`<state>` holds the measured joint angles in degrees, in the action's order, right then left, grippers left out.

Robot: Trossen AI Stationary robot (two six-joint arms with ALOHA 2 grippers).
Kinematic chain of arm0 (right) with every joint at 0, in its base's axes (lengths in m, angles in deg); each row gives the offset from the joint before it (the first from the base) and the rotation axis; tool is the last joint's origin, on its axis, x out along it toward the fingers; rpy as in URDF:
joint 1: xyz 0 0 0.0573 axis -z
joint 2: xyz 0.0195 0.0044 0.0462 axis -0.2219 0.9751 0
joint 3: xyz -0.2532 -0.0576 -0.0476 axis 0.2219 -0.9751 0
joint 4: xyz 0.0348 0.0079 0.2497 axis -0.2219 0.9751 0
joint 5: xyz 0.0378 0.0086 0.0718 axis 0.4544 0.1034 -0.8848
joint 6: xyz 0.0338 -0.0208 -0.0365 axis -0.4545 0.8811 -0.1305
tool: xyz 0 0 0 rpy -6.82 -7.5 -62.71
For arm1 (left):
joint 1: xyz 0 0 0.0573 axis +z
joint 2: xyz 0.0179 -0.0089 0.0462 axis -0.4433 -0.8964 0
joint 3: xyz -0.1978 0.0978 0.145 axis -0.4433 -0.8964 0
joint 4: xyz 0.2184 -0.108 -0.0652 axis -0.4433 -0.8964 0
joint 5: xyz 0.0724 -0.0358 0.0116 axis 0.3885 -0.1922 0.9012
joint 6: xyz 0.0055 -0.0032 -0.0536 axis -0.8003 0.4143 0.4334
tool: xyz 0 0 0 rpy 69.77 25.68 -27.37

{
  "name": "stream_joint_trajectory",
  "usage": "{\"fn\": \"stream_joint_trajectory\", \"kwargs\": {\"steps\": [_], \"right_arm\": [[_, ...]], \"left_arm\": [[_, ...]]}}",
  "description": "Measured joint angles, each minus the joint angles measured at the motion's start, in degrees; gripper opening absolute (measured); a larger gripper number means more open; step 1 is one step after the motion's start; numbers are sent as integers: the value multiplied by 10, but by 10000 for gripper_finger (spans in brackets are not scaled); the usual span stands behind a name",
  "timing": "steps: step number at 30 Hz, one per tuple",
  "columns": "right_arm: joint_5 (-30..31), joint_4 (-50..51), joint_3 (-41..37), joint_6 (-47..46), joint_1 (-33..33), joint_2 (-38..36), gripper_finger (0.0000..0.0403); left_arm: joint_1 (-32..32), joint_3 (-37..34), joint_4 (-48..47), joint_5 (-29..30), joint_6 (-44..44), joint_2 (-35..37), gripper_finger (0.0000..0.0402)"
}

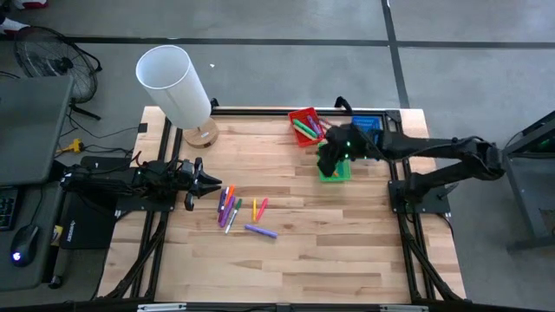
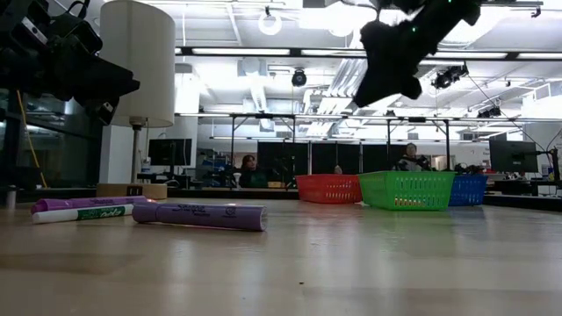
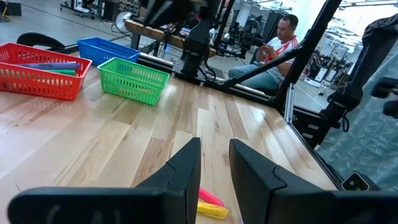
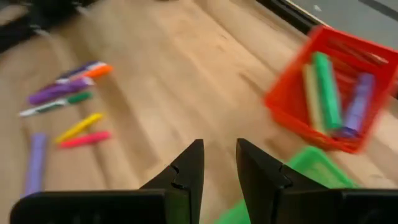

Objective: Pick & Place Markers
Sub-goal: Put the right purple highlighter in the red bin

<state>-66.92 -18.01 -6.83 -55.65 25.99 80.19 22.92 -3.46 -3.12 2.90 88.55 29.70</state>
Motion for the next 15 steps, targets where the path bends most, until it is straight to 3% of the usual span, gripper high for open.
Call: {"fn": "stream_joint_trajectory", "kwargs": {"steps": [7,15], "right_arm": [[39,-86,-33,-4,-115,0,82],[99,-311,-153,-17,-215,1,82]], "left_arm": [[0,0,0,0,0,0,83],[0,0,0,0,0,0,83]]}}
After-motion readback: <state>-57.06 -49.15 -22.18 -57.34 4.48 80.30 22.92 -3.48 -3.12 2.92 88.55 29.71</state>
